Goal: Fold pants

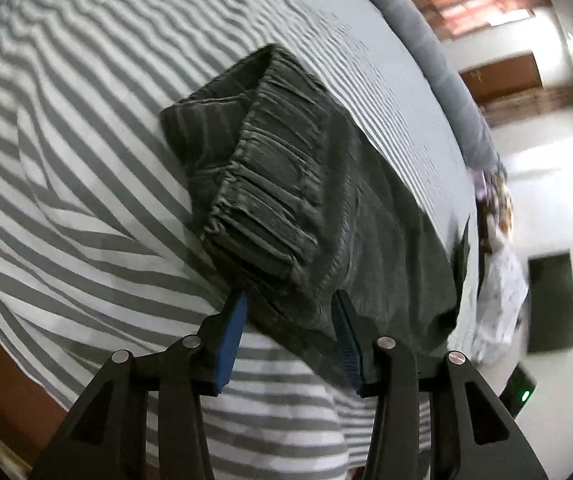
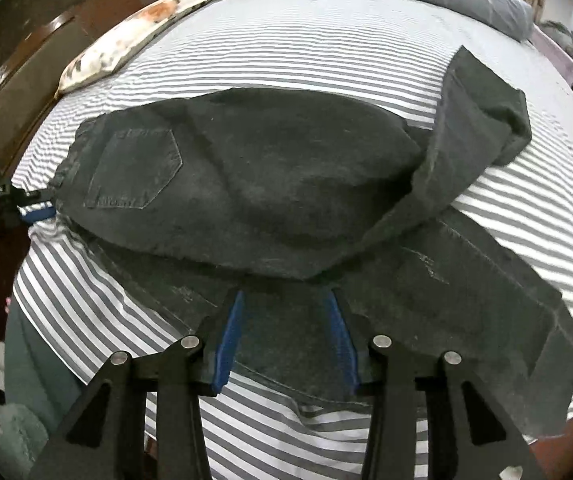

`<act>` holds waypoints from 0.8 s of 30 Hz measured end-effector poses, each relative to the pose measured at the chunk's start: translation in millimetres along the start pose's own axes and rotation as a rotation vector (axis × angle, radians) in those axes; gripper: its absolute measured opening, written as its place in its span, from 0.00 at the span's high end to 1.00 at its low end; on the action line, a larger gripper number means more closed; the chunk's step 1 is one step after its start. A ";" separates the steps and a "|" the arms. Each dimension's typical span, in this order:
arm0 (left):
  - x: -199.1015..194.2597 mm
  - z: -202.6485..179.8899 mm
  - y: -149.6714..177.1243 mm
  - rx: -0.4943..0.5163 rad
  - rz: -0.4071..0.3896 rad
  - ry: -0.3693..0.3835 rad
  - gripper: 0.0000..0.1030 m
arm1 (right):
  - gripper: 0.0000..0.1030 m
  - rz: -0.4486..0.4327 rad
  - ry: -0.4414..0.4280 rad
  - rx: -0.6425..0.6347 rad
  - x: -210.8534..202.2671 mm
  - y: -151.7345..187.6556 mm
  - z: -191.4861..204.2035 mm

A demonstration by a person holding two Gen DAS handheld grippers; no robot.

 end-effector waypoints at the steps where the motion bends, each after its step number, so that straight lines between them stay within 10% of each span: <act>1: -0.9 0.8 -2.2 -0.012 -0.013 0.003 0.56 | 0.61 0.005 -0.004 0.010 2.2 1.4 0.2; 10: 18.2 2.8 -22.4 -0.058 -0.082 -0.019 0.59 | 0.60 0.039 -0.003 0.209 17.0 -4.9 -20.8; 15: 20.8 -15.3 -28.3 0.040 -0.140 -0.033 0.78 | 0.58 0.045 0.112 0.265 19.7 -20.3 -43.0; 24: 13.6 -39.7 -37.1 0.197 -0.200 -0.046 0.80 | 0.65 0.089 0.365 0.314 40.5 -56.7 -86.7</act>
Point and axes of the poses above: each gripper's, at about its wrist camera, not at the fingertips, and x roughly the way its jaws point, z to its left, y to its underside, the point moved 10 cm from there along x, roughly the way its jaws point, and after that the axes turned 5 degrees about y, right-handed, at the moved point
